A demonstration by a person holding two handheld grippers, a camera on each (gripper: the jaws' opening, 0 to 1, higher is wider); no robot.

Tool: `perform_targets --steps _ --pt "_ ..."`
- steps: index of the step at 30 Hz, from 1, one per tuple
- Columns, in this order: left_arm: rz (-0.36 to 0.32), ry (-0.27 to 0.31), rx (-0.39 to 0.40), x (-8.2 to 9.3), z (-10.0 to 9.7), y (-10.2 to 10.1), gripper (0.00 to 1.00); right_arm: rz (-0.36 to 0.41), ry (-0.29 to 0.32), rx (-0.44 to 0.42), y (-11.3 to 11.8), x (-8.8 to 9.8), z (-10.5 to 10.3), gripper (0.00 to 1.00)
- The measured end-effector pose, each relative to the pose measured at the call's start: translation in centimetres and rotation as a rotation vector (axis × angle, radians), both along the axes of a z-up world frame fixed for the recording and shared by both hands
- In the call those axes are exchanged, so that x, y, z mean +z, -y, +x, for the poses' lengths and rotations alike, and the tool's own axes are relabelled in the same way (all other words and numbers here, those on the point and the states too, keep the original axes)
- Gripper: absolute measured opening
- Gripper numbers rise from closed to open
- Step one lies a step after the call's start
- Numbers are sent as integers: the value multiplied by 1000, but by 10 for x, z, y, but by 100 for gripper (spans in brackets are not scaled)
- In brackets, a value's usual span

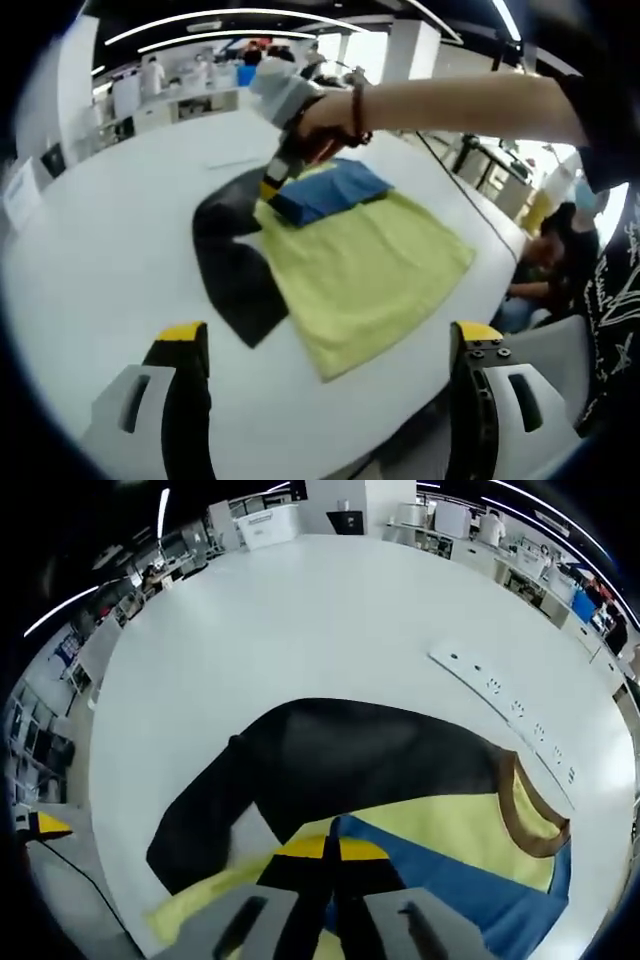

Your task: Fold the garment on the visible template until the final outline fits inside the template.

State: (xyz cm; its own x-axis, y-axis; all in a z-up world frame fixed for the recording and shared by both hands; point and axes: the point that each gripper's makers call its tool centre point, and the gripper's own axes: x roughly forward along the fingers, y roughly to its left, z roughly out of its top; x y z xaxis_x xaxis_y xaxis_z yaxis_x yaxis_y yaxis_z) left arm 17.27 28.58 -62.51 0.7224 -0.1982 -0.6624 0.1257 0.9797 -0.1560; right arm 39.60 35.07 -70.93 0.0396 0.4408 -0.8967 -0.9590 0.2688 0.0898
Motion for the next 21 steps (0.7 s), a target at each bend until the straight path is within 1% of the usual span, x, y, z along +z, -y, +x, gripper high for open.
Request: perform_targets --steps 3,4,5,6,8,11,13,15,17,21 --pt "-1 -11 2 -3 -1 -1 97 7 -11 -3 -1 -5 -3 0" --pt "-2 -14 0 -4 -1 -1 97 10 -24 -5 -2 -6 -4 0" --pt "-4 -18 -3 -4 -2 0 97 15 -31 -6 -3 -6 -6 1" --pt "-6 -20 -4 -5 -2 1 97 18 -41 -5 -4 -5 -8 5" --pt "-8 -20 -5 -5 -1 1 97 22 -45 -11 -4 -4 -9 7" --pt "-4 -21 -11 -5 1 3 97 44 -49 -10 -6 2 -9 13" --pt "-6 -26 -21 -5 1 5 98 57 -68 -28 -7 7 -9 20" --pt "-4 -23 -23 -3 2 6 98 74 -81 -46 -8 13 -8 24" --pt "-2 -19 -21 -1 3 6 99 88 -82 -49 -7 20 -7 27" --pt "3 -13 -22 2 4 7 99 92 -82 -58 1 27 -1 36"
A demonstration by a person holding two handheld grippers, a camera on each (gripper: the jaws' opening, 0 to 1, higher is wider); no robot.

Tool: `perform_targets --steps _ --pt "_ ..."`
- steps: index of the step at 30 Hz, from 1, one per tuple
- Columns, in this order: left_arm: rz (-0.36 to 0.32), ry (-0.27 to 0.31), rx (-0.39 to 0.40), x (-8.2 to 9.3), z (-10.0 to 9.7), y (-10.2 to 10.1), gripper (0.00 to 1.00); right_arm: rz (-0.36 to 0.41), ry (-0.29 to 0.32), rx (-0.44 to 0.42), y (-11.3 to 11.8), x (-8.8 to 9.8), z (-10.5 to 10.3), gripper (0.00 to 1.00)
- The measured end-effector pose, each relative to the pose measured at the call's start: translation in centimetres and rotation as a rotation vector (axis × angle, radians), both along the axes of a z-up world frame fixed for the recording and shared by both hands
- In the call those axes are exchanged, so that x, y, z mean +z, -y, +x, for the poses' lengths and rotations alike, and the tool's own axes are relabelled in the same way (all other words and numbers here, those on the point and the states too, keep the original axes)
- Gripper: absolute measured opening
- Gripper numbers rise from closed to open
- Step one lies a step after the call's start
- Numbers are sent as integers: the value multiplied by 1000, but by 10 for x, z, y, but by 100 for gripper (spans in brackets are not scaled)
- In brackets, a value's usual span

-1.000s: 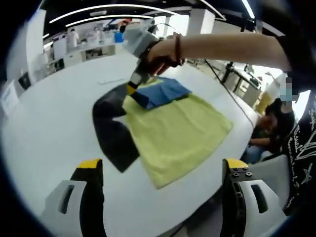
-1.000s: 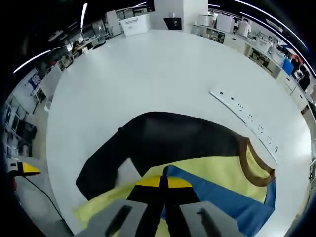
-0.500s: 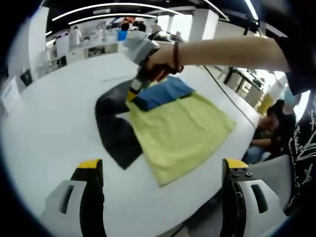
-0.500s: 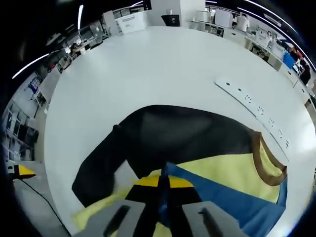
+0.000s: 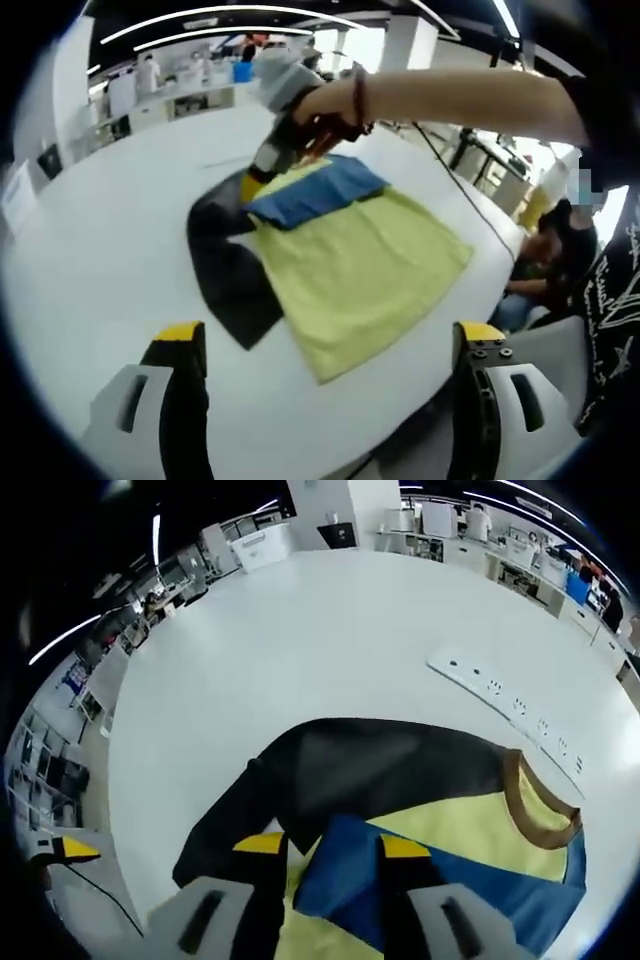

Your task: Fold the garment on the visible template until the final outline fits inside the template.

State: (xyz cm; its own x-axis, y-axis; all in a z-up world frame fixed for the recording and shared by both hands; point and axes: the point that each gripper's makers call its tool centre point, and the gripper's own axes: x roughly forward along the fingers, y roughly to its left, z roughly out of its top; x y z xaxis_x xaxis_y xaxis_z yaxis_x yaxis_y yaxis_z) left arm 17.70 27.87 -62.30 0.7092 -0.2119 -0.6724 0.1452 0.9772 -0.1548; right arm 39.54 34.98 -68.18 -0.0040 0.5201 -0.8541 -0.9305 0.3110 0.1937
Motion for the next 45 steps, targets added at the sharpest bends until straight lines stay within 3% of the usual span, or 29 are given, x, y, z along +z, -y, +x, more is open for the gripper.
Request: perform_targets --steps 7,15,26,39,45 --pt "9 8 1 6 0 2 99 42 -33 -55 26 19 15 40" --pt "14 16 18 9 0 1 99 18 35 -105 87 29 49 40" --pt "9 35 10 15 10 10 99 -45 41 -236 171 19 83 40" --pt "17 37 -5 19 11 15 100 -95 33 -298 226 9 97 37" --pt "17 40 -4 21 10 16 100 -105 24 -305 241 5 100 36"
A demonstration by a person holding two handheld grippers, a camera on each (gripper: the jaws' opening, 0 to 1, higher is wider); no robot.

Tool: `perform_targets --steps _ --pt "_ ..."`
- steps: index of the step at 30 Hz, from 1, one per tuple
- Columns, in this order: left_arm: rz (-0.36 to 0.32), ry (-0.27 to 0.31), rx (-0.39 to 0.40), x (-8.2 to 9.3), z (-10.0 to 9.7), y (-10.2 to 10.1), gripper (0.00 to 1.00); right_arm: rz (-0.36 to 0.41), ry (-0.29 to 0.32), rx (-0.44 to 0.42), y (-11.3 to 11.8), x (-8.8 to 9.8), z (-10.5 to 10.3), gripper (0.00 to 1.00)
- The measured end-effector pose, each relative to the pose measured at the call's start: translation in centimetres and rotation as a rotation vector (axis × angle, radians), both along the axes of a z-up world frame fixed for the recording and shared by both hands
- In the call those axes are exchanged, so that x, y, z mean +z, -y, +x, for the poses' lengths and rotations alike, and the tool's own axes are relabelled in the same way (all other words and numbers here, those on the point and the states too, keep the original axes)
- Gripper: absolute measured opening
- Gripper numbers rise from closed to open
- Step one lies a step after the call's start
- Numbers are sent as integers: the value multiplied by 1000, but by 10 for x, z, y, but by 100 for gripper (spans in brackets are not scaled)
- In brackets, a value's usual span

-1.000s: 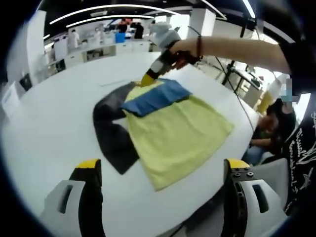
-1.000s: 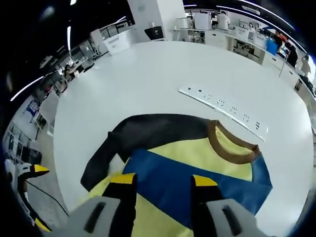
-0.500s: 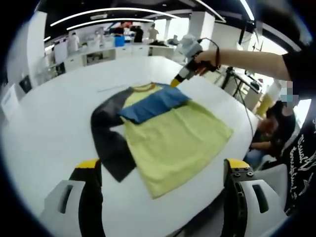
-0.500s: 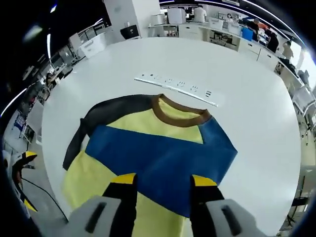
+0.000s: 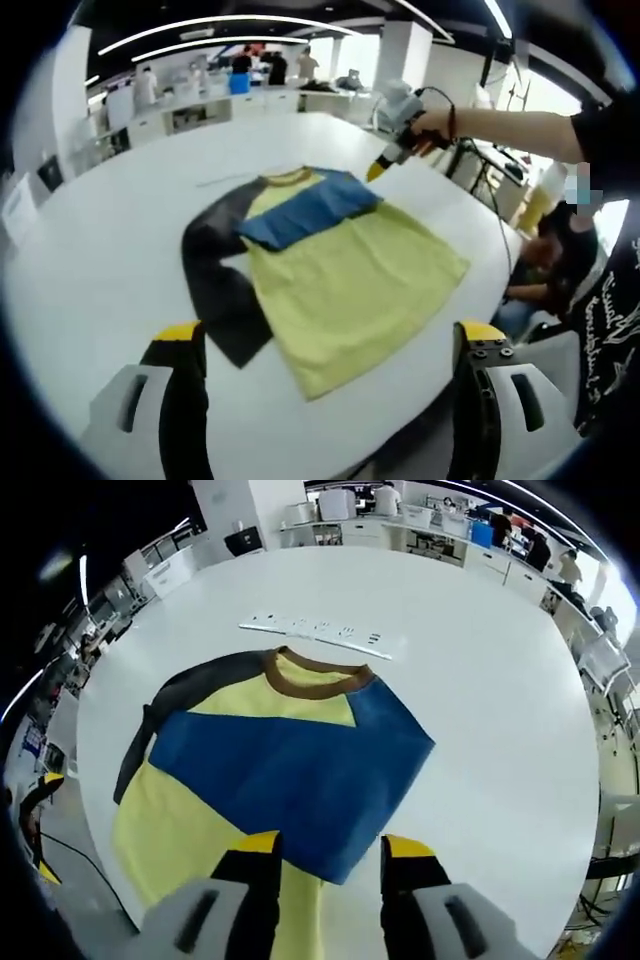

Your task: Fold the garment on the visible template until the final outline fits inside the template.

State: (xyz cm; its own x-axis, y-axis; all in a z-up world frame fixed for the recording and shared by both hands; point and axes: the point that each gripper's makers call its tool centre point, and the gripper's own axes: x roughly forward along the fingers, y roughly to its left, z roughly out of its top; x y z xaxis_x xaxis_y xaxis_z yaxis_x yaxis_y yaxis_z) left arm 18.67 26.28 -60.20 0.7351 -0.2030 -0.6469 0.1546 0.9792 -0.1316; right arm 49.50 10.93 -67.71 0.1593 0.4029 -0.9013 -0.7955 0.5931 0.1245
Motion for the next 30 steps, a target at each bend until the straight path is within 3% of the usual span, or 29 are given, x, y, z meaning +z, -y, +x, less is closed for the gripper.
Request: perform_targets --steps 17,30 --pt "-7 4 17 1 3 0 100 -64 -63 19 34 -30 -13 30" --pt "-18 24 32 7 7 -3 99 -46 -53 35 31 -46 -14 18"
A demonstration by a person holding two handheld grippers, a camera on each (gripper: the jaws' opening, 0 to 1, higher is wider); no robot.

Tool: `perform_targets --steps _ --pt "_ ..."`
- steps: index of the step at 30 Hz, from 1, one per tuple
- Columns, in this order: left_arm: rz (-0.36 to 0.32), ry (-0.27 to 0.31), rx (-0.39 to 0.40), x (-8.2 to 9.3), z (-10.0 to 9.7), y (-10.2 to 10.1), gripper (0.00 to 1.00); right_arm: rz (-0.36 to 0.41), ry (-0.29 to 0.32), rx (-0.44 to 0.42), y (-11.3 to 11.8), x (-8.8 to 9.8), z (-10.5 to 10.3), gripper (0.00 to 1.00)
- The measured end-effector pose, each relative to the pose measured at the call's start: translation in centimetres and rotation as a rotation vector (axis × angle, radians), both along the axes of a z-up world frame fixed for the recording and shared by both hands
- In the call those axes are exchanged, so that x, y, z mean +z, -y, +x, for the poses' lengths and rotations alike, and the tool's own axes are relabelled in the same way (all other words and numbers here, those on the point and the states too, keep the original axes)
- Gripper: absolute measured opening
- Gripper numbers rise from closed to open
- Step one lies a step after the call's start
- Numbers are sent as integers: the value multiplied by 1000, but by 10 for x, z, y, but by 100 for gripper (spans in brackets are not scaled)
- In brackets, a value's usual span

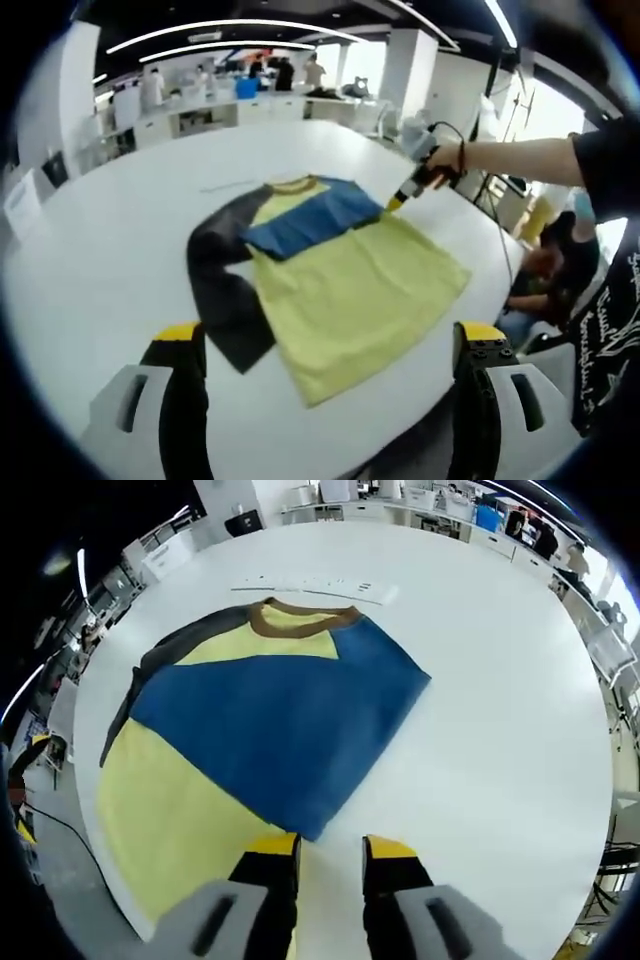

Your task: Fold the garment on the visible template until the final outline fits inside the template.

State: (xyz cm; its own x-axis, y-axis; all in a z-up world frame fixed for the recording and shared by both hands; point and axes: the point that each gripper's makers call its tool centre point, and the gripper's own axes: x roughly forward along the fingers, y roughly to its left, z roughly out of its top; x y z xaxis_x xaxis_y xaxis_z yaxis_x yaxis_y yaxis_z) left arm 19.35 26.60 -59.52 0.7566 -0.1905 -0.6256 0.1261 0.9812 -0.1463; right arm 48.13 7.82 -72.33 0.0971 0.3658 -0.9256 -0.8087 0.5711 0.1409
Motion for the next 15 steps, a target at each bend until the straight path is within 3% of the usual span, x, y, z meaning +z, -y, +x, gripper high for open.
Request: perform_targets --steps 10,15 --pt "-2 4 2 1 0 -1 99 24 -11 29 -10 -5 -6 1" --pt "0 -1 -3 -1 -1 -1 99 21 17 51 -10 -4 -3 0"
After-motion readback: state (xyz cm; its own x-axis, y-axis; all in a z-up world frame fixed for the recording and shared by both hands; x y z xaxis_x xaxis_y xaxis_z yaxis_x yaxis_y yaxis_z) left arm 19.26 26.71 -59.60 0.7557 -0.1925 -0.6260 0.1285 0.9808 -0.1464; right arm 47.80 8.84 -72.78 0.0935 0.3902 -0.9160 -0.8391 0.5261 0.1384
